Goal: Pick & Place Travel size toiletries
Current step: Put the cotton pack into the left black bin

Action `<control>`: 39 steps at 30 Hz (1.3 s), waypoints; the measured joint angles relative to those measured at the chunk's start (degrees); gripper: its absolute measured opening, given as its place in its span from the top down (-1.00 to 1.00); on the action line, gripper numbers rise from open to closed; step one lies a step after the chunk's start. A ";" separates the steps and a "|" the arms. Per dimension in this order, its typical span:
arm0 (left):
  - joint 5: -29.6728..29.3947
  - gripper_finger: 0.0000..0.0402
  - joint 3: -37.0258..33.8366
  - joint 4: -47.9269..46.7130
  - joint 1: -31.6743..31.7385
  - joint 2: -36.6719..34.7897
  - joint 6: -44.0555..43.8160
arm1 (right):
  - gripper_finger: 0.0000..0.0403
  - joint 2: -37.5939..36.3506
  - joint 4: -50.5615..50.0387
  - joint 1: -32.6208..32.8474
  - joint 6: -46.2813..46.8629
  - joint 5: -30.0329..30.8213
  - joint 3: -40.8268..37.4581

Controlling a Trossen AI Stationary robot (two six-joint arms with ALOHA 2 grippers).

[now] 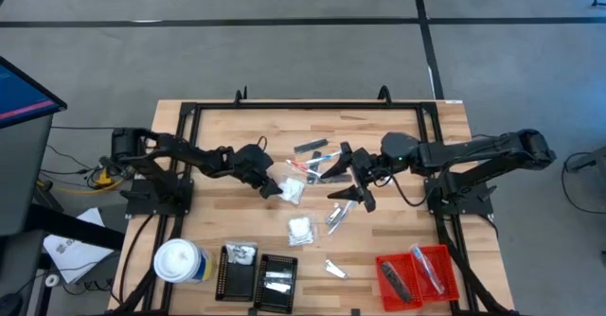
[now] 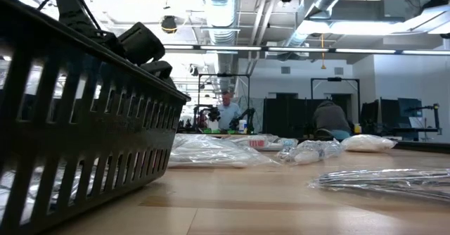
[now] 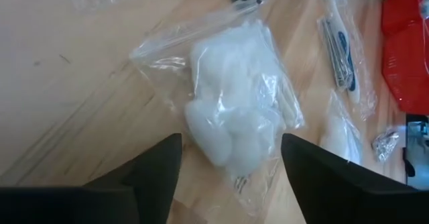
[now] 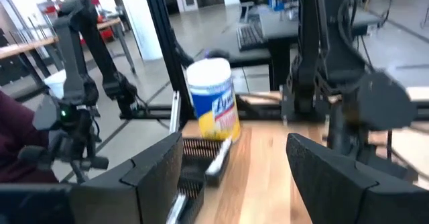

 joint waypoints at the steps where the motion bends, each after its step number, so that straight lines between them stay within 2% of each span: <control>1: 0.09 -0.21 0.00 0.00 0.00 0.00 -0.01 | -0.29 -0.05 0.15 -0.11 0.00 -0.01 0.08; 14: 0.32 0.20 0.07 1.83 0.00 0.00 0.36 | -0.29 0.01 -0.17 -0.33 0.01 -0.04 0.05; 25: 1.48 0.94 0.13 2.86 0.00 0.00 2.35 | -0.29 0.01 -0.16 -0.37 0.02 -0.11 0.05; 31: 1.85 0.99 1.06 3.16 -0.01 0.00 3.62 | -0.29 0.01 -0.24 -0.33 0.02 -0.13 0.05; 39: 5.87 1.00 3.12 3.13 -2.04 -1.06 7.56 | -0.29 0.01 -0.16 -0.07 -0.05 -0.12 0.05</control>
